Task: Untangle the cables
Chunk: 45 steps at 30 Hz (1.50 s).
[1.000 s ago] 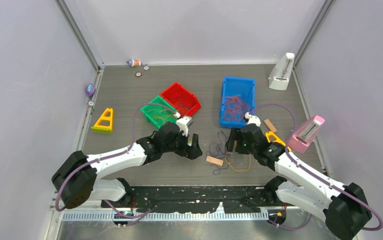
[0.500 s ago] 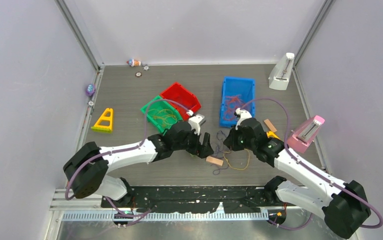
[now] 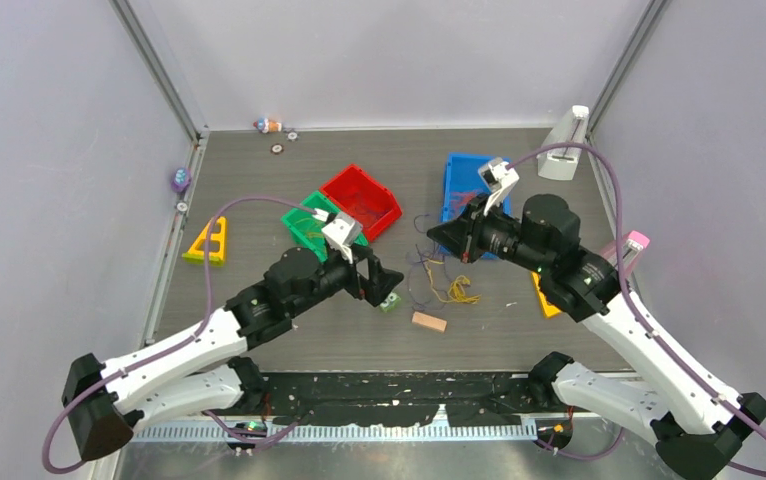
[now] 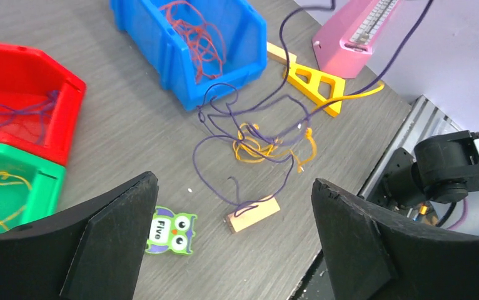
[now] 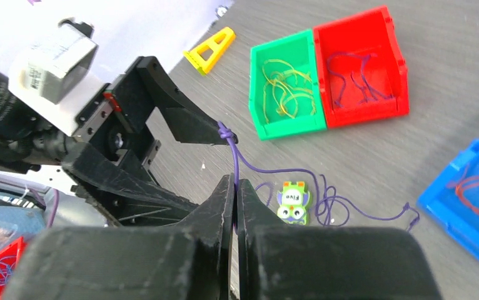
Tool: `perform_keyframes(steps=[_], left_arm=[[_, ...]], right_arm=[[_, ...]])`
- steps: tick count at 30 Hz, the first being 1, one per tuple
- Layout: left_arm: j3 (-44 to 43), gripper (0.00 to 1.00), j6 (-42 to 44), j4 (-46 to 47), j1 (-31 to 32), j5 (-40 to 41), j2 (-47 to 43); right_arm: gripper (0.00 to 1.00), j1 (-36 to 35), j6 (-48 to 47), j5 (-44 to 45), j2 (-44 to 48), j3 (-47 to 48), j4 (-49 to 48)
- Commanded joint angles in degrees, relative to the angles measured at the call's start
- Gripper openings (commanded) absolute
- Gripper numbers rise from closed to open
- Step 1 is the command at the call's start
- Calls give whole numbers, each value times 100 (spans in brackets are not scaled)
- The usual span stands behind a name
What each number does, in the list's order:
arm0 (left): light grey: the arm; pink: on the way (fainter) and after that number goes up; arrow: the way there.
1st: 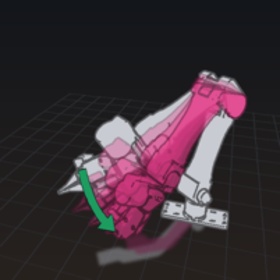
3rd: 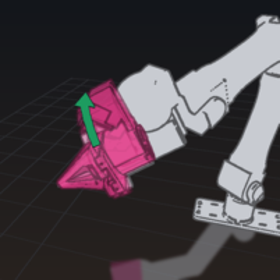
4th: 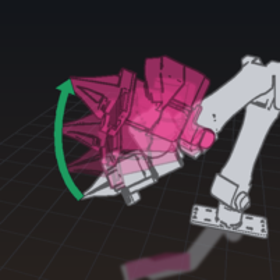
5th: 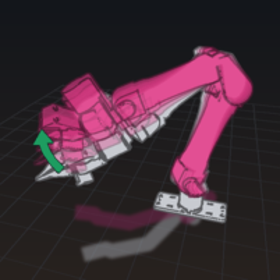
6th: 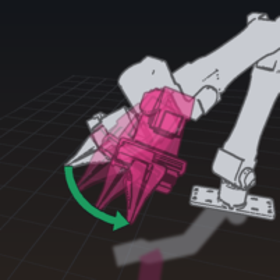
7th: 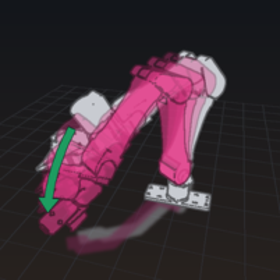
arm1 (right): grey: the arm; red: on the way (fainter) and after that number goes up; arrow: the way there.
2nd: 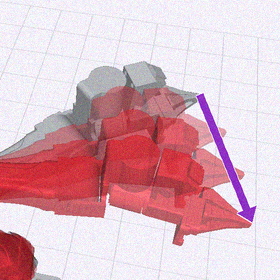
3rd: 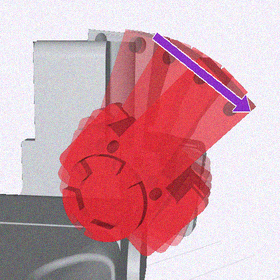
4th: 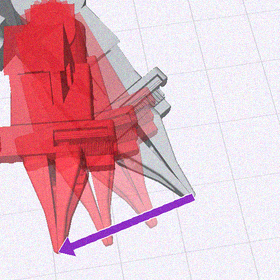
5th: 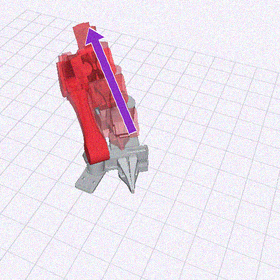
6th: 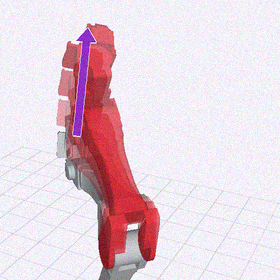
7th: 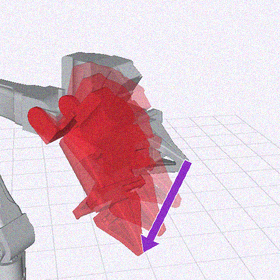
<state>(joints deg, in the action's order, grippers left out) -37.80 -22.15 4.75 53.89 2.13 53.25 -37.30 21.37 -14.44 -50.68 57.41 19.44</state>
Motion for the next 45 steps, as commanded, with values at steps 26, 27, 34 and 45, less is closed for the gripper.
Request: perform_keyframes(steps=[26, 27, 34, 45], left_arm=[[-1126, 19, 607, 380, -177, -961, 737], [-1067, 2, 583, 469, -177, -865, 704], [-1121, 0, 723, 77, -238, -322, 341], [-1289, 0, 738, -623, -255, 4, -256]], right_arm=[[5, -154, -475, -1825, -536, 34, -65], [5, -150, -449, -1826, -532, -122, -143], [100, -155, 24, -1275, -194, -1558, -1602], [95, -922, -322, -96, -657, -3263, -4086]])
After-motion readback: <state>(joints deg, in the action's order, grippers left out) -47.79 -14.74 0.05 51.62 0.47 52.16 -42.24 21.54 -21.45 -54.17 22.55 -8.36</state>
